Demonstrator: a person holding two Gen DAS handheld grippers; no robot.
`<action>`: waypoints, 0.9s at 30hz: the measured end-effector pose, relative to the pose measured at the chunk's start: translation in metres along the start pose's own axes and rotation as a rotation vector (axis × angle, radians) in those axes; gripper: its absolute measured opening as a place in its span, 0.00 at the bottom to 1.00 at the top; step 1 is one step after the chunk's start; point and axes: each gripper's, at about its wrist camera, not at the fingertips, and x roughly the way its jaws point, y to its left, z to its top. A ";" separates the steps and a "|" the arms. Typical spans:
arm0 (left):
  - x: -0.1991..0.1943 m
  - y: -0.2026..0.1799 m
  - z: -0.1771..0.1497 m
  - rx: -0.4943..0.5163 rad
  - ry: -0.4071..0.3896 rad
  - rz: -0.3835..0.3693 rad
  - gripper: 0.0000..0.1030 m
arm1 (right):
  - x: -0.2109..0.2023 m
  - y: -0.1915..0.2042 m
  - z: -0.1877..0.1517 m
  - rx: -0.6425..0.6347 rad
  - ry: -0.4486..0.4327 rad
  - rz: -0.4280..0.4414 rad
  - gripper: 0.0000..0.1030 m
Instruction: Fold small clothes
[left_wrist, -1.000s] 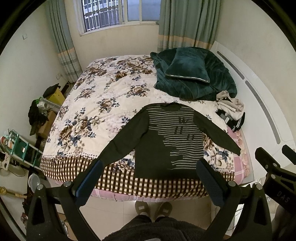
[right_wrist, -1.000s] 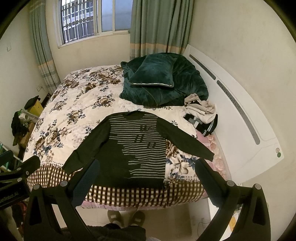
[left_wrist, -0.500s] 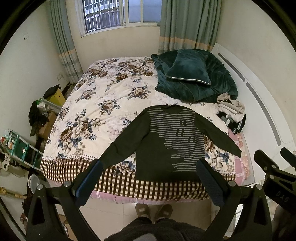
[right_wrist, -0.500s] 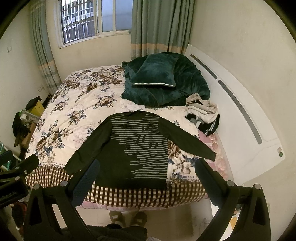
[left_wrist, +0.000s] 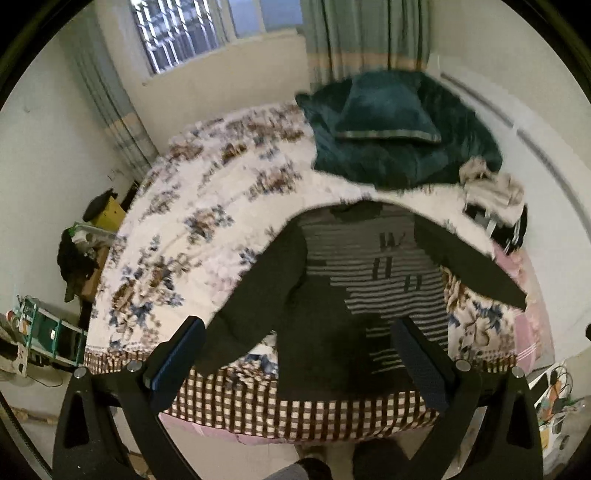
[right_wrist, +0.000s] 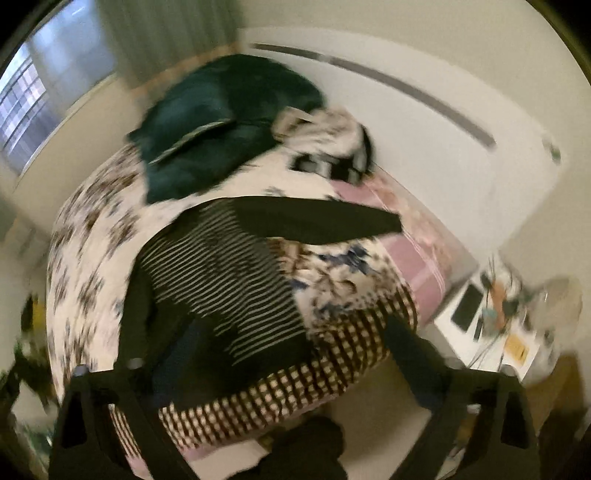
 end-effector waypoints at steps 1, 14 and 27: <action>0.010 -0.008 -0.001 0.006 0.013 0.009 1.00 | 0.022 -0.022 0.007 0.046 0.015 -0.016 0.70; 0.288 -0.143 0.017 -0.025 0.264 0.119 1.00 | 0.427 -0.280 0.102 0.676 0.165 0.023 0.56; 0.470 -0.186 -0.024 -0.129 0.417 0.167 1.00 | 0.626 -0.339 0.135 0.844 -0.011 -0.035 0.08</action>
